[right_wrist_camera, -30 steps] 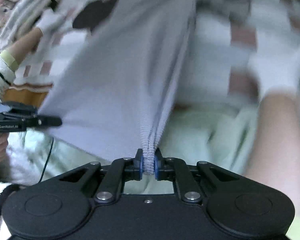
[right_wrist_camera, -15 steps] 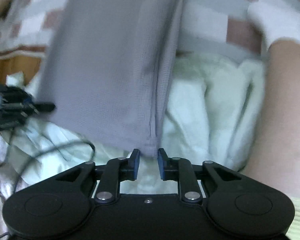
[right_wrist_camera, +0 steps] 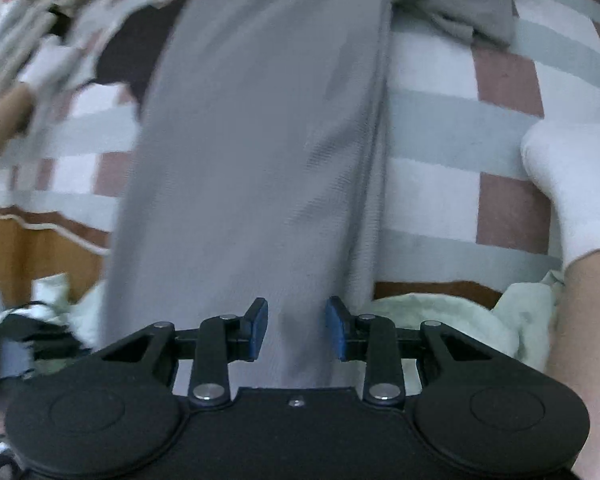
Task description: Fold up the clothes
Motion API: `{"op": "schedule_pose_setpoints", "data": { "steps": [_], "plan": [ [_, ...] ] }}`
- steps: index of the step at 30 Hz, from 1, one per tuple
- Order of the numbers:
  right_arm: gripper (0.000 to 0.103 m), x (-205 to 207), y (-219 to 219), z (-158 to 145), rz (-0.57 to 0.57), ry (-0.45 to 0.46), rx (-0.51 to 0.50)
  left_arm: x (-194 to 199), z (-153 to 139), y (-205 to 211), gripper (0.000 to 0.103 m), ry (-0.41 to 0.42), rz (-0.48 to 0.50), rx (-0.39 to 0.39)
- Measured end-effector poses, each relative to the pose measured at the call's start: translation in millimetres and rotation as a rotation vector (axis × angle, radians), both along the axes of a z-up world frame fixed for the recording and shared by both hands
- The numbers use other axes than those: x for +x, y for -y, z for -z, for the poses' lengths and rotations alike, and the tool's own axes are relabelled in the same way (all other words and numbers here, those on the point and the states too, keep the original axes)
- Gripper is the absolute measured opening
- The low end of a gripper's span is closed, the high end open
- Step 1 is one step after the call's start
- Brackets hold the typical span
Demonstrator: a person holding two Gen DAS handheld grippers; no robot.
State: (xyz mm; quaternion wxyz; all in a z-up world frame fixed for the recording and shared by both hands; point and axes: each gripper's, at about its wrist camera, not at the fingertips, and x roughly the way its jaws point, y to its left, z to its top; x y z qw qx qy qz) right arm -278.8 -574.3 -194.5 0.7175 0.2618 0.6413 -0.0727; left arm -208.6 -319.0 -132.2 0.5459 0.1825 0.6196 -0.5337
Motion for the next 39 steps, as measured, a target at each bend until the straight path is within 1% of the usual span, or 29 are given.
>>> {"op": "schedule_pose_setpoints", "data": {
  "steps": [1, 2, 3, 4, 5, 8, 10, 12, 13, 14, 16, 17, 18, 20, 21, 23, 25, 26, 27, 29, 30, 31, 32, 33, 34, 35, 36, 37, 39],
  "plan": [
    [0.041, 2, -1, 9, -0.019, -0.033, -0.006, 1, 1, 0, 0.014, -0.008, -0.008, 0.003],
    [0.038, 3, -1, 14, -0.035, -0.053, -0.013, 2, 1, 0, 0.014, -0.017, -0.019, 0.006],
    [0.033, 0, -3, 11, -0.046, -0.046, -0.023, 3, 2, -1, 0.014, -0.022, -0.024, 0.007],
    [0.007, -2, -4, 8, -0.056, -0.039, -0.033, 3, 1, -1, 0.014, -0.022, -0.024, 0.005],
    [0.005, -5, -5, 5, -0.066, -0.032, -0.044, 2, 1, -2, 0.014, -0.021, -0.022, 0.003],
    [0.005, -13, -8, -5, -0.097, -0.012, -0.075, -1, -1, -1, 0.014, -0.005, -0.005, -0.006],
    [0.005, -21, -6, -5, -0.058, -0.012, -0.063, -4, -2, 1, 0.014, 0.008, 0.008, -0.003],
    [0.007, -23, -6, -1, -0.036, -0.030, -0.079, -6, -3, 3, 0.014, 0.015, 0.014, -0.001],
    [0.015, -23, -7, 1, -0.035, -0.046, -0.106, -5, -3, 2, 0.015, 0.013, 0.011, -0.001],
    [0.021, -23, -6, 2, -0.026, -0.058, -0.122, -3, -3, 2, 0.015, 0.011, 0.008, 0.000],
    [0.029, -25, 4, 3, 0.027, -0.067, -0.108, 0, -3, 1, 0.016, 0.007, 0.002, 0.002],
    [0.037, -28, 9, 0, 0.060, -0.070, -0.099, 1, -3, 1, 0.016, 0.005, -0.001, 0.003],
    [0.040, -31, 12, -4, 0.087, -0.070, -0.090, 1, -3, 1, 0.016, 0.002, -0.004, 0.005],
    [0.041, -39, 20, -11, 0.142, -0.069, -0.072, 2, -3, 1, 0.016, 0.002, -0.006, 0.004],
    [0.041, -43, 23, -14, 0.163, -0.066, -0.039, 4, -2, -2, 0.016, 0.002, -0.004, 0.002],
    [0.051, -53, 24, -15, 0.174, -0.050, 0.109, 8, 0, -7, 0.019, -0.012, -0.009, -0.005],
    [0.057, -61, 19, -12, 0.153, -0.054, 0.231, 12, 1, -8, 0.022, -0.033, -0.019, -0.009],
    [0.060, -63, 15, -11, 0.134, -0.060, 0.264, 13, 2, -9, 0.023, -0.040, -0.022, -0.010],
    [0.061, -63, 9, -11, 0.096, -0.072, 0.243, 13, 3, -9, 0.023, -0.044, -0.025, -0.010],
    [0.061, -62, -2, -9, 0.027, -0.095, 0.211, 13, 5, -6, 0.030, -0.049, -0.035, -0.013],
    [0.061, -60, -5, -7, 0.001, -0.101, 0.219, 12, 6, -4, 0.040, -0.056, -0.043, -0.016],
    [0.061, -59, -9, -6, -0.025, -0.106, 0.226, 11, 8, -2, 0.046, -0.063, -0.051, -0.019],
    [0.060, -58, -13, -5, -0.049, -0.107, 0.231, 10, 9, -1, 0.047, -0.068, -0.057, -0.021],
    [0.058, -57, -15, -6, -0.068, -0.100, 0.230, 8, 10, 0, 0.047, -0.058, -0.043, -0.027],
    [0.052, -56, -17, -7, -0.087, -0.094, 0.226, 5, 9, 2, 0.041, -0.040, -0.020, -0.033],
    [0.042, -55, -19, -9, -0.106, -0.094, 0.211, 0, 6, 4, 0.032, 0.001, 0.018, -0.044],
    [0.032, -55, -23, -13, -0.129, -0.095, 0.184, -7, 2, 9, 0.015, 0.045, 0.050, -0.057],
    [0.013, -57, -26, -17, -0.147, -0.089, 0.152, -10, -3, 10, 0.011, 0.072, 0.070, -0.071],
    [0.006, -57, -24, -27, -0.170, -0.043, 0.127, -11, -17, 9, 0.009, 0.093, 0.078, -0.109]
  ]
}}
